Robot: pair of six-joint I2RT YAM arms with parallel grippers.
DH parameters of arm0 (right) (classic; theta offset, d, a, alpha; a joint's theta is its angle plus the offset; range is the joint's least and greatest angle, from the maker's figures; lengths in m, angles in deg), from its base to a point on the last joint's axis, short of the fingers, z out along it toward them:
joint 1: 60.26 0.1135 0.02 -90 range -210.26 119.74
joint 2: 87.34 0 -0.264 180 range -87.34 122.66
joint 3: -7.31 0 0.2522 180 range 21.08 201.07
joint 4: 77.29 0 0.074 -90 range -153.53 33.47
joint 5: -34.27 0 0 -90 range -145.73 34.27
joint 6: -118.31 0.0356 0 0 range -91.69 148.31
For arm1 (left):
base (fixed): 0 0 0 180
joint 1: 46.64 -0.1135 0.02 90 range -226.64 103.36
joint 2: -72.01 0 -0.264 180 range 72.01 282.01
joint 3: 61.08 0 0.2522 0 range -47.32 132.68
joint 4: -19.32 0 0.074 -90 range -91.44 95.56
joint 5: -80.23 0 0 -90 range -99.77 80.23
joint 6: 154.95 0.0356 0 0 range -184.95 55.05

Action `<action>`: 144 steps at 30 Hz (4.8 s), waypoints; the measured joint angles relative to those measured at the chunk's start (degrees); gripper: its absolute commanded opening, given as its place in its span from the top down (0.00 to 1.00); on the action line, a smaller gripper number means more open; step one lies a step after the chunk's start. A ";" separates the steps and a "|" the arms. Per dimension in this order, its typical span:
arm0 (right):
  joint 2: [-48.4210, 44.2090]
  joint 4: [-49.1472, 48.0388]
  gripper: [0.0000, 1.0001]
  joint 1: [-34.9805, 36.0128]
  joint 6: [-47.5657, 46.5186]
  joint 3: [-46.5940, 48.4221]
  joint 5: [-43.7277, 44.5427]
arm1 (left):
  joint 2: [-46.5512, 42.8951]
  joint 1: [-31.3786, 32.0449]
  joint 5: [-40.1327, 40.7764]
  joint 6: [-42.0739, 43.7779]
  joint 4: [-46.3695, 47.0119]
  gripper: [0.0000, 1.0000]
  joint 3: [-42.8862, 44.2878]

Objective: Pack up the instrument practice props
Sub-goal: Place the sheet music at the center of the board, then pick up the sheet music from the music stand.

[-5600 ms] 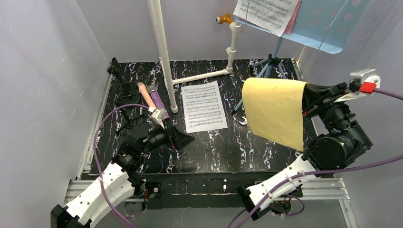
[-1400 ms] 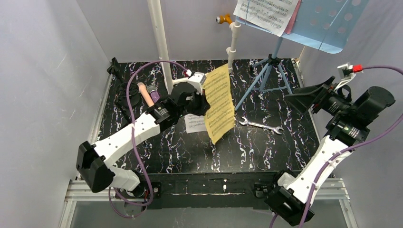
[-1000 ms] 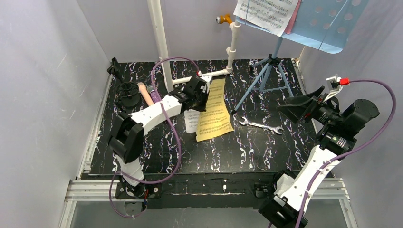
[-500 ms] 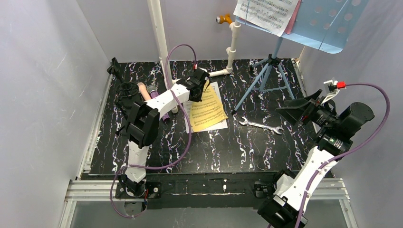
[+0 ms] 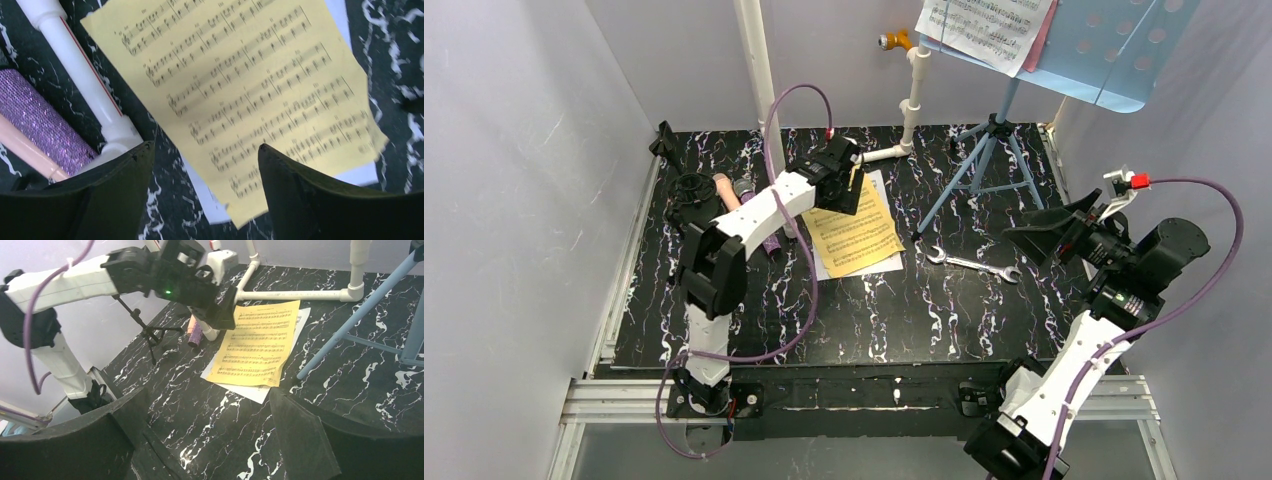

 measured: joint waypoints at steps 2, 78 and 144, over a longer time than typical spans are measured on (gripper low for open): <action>0.28 0.00 0.02 0.00 0.02 0.00 0.33 | -3.63 0.09 -2.43 -0.22 -0.59 0.16 -2.54; 42.40 23.87 0.06 43.87 -11.47 65.68 74.75 | -72.06 0.11 -38.97 -23.08 25.88 0.02 -58.90; 53.20 -1.42 0.99 43.87 -21.59 84.26 76.89 | -78.01 0.11 -36.85 -22.64 21.81 0.02 -60.06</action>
